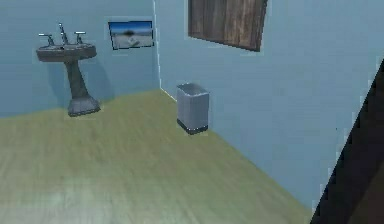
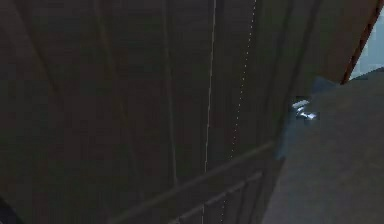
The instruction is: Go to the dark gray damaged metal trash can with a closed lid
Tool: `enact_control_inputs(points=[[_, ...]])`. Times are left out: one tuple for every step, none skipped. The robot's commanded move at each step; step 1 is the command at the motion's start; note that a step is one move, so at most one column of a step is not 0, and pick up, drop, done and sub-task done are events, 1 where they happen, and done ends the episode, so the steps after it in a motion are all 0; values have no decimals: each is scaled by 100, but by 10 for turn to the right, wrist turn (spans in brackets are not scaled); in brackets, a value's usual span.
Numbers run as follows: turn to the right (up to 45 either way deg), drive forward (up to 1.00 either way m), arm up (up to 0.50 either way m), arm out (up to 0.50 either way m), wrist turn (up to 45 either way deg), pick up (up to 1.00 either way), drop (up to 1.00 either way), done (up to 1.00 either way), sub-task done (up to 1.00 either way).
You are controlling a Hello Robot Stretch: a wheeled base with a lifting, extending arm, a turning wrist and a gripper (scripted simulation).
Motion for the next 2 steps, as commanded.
enact_control_inputs(points=[[-240, 0, 0, 0, 0, 0, 0, 0, 0], [0, 45, 0, 0, 0, 0, 0, 0, 0]])
